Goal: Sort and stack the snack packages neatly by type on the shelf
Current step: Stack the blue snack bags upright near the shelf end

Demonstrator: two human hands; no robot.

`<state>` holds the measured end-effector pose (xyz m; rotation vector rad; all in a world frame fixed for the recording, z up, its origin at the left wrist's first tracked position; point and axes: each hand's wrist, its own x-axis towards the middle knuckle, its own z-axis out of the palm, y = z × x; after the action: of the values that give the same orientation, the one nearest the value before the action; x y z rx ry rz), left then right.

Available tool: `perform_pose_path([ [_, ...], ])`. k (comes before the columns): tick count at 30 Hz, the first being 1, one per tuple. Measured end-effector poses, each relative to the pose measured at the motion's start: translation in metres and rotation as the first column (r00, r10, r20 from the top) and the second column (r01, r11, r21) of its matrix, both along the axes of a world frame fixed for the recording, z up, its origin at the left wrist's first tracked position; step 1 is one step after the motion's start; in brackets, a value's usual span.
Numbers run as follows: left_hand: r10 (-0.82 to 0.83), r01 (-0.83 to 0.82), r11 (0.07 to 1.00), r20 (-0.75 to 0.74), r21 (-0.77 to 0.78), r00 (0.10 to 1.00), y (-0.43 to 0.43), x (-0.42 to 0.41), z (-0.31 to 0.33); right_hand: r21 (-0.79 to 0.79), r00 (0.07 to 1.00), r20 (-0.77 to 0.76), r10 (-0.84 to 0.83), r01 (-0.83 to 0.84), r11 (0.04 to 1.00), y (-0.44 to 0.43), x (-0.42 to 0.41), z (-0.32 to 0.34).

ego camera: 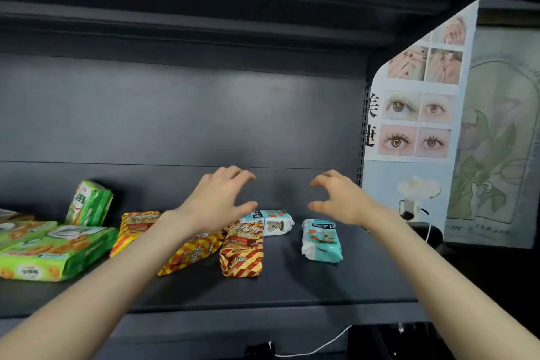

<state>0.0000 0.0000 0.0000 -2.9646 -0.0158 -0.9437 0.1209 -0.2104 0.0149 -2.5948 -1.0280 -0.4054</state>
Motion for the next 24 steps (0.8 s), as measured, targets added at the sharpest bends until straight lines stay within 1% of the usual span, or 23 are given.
perform_pose_path([
  [3,0.013,-0.014,0.998,-0.017,-0.057,1.000,0.015,0.034,-0.010,-0.028,0.999,-0.009,-0.037,0.037,0.999,0.009,0.028,-0.006],
  [4,0.021,-0.025,0.997,-0.049,-0.074,0.999,0.019,0.045,-0.012,-0.046,0.999,-0.023,-0.044,0.043,0.998,0.012,0.036,-0.008],
  [9,-0.017,0.010,0.998,-0.116,-0.067,0.993,0.035,0.110,-0.022,-0.043,0.995,-0.059,-0.078,0.076,0.996,0.023,0.086,-0.024],
  [11,-0.031,0.019,0.997,-0.151,-0.079,0.988,0.039,0.131,-0.031,-0.058,0.991,-0.099,-0.092,0.087,0.995,0.027,0.104,-0.034],
  [14,-0.039,0.018,0.996,-0.240,-0.091,0.970,0.045,0.158,-0.044,-0.093,0.980,-0.164,-0.108,0.094,0.991,0.030,0.128,-0.046],
  [16,-0.040,0.007,0.993,-0.289,-0.116,0.957,0.051,0.175,-0.050,-0.088,0.972,-0.209,-0.112,0.095,0.992,0.030,0.143,-0.053],
  [20,-0.011,-0.063,0.983,-0.394,-0.175,0.919,0.066,0.204,-0.063,-0.103,0.943,-0.314,-0.113,0.085,0.991,0.032,0.170,-0.067],
  [24,0.017,-0.158,0.963,-0.536,-0.219,0.844,0.075,0.225,-0.073,-0.111,0.876,-0.469,-0.112,0.067,0.992,0.029,0.193,-0.076],
])
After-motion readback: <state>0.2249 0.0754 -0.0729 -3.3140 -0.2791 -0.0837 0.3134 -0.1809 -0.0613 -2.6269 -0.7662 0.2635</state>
